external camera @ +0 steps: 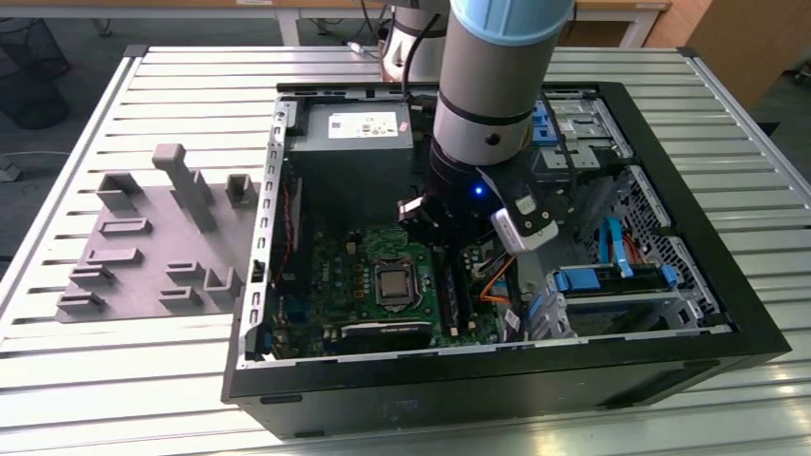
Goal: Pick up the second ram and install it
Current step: 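Insert the second ram into the second slot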
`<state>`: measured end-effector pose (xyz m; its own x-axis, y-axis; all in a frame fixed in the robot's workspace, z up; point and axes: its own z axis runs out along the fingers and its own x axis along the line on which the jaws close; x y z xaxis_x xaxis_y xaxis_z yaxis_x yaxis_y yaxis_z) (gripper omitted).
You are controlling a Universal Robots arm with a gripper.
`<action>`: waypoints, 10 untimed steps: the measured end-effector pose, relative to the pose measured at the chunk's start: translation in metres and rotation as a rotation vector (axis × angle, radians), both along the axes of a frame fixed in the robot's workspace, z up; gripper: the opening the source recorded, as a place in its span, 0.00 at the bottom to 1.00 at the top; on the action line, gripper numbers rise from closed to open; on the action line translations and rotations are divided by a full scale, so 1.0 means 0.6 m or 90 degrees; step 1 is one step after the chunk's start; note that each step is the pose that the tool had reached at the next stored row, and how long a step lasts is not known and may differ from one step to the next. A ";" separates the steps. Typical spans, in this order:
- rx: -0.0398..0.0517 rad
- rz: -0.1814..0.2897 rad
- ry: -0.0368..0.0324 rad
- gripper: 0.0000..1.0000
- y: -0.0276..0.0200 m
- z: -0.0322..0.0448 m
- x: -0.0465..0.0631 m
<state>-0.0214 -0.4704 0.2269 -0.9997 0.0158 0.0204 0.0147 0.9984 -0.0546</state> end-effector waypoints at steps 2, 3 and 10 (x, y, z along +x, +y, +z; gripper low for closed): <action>-0.0001 0.000 0.0007 0.13 0.0001 0.000 0.000; -0.0001 0.000 0.0012 0.13 0.0002 0.000 0.000; -0.0003 0.000 0.0033 0.13 0.0001 -0.003 0.000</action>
<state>-0.0214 -0.4703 0.2248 -0.9995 0.0159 0.0255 0.0144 0.9984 -0.0551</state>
